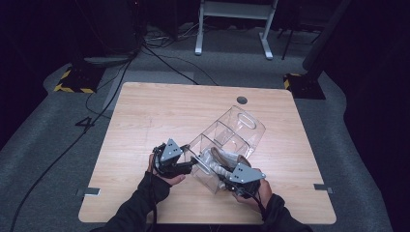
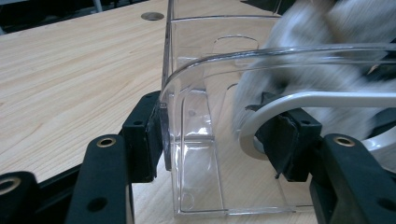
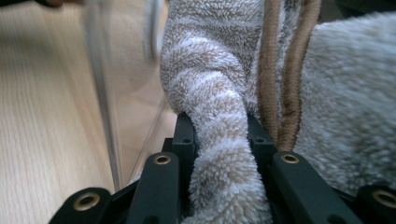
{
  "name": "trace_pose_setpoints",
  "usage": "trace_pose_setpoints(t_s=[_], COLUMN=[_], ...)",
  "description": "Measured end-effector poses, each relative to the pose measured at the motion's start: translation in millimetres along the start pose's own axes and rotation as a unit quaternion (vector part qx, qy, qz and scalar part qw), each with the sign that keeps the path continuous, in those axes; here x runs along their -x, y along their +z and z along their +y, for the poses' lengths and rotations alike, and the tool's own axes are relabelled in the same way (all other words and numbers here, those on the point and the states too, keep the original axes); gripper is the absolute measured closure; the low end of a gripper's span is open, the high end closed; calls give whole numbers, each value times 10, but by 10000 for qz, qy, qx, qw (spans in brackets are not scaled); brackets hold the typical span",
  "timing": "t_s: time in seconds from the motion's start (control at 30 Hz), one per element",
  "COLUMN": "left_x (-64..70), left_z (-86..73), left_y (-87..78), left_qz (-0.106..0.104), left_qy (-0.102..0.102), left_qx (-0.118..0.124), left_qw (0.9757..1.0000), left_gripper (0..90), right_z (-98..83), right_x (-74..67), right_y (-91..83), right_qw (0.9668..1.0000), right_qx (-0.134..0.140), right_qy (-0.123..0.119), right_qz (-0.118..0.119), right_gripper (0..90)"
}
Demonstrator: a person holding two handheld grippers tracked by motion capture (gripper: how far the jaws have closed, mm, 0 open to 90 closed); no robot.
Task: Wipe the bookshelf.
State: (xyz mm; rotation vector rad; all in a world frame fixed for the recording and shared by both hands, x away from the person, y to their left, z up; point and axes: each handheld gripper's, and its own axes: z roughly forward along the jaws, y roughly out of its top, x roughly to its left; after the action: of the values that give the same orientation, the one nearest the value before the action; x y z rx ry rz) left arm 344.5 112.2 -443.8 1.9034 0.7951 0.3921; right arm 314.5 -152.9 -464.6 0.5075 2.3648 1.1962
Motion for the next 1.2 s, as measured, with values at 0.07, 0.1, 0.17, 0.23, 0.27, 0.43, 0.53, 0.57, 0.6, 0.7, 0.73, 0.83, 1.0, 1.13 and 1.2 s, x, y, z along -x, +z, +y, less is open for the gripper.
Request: trace_pose_setpoints(t_s=[0.07, 0.1, 0.17, 0.23, 0.27, 0.43, 0.53, 0.57, 0.6, 0.7, 0.73, 0.83, 1.0, 1.13, 1.2], left_x=[0, -4, 3, 16, 27, 96, 135, 143, 147, 156, 159, 155, 150, 152, 154], left_z=[-9, -13, -17, -21, -25, -12, -10, -10, -10, -11, -13, -17, -15, -12, -11], left_y=[-5, -6, -8, -16, -16, -13, -2, 2, 5, 7, 8, 8, 10, 8, 7], left_qz=[-37, -89, -101, -149, -175, -168, -207, -206, -219, -225, -228, -259, -283, -266, -263], left_qy=[-18, -31, -26, -29, -41, 26, 28, 26, 26, 33, 27, 28, 28, 43, 46], left_qx=[25, 38, 56, 52, 64, 27, 37, 50, 55, 55, 60, 77, 73, 63, 56], left_qw=[10000, 9999, 9999, 9999, 9998, 9999, 9998, 9998, 9997, 9997, 9997, 9996, 9996, 9996, 9996], left_gripper=[437, 437, 435, 432, 429, 421, 413, 412, 411, 410, 410, 409, 408, 408, 409], right_z=[-103, -154, -220, -230, -240, -198, -39, 26, 84, 193, 184, 84, -129, -295, -321], right_x=[-12, -15, -11, 15, 11, 41, 63, 77, 88, 129, 143, 131, 90, 53, 69], right_y=[95, 142, 184, 170, 161, 60, -92, -153, -214, -305, -297, -215, -23, 99, 99], right_qw=[9997, 9993, 9986, 9984, 9985, 9990, 9999, 9997, 9992, 9981, 9981, 9992, 9999, 9993, 9991], right_qx=[-209, -345, -464, -462, -459, -394, -13, 137, 307, 546, 558, 373, -99, -292, -333], right_qy=[11, -58, -117, 53, 75, -67, -113, -131, -125, -105, -73, -73, -74, 1, 38], right_qz=[98, 147, 229, 313, 305, 195, -81, -142, -214, -272, -250, -150, 20, 219, 275], right_gripper=[721, 720, 719, 719, 719, 725, 726, 726, 725, 725, 724, 724, 724, 724, 725])
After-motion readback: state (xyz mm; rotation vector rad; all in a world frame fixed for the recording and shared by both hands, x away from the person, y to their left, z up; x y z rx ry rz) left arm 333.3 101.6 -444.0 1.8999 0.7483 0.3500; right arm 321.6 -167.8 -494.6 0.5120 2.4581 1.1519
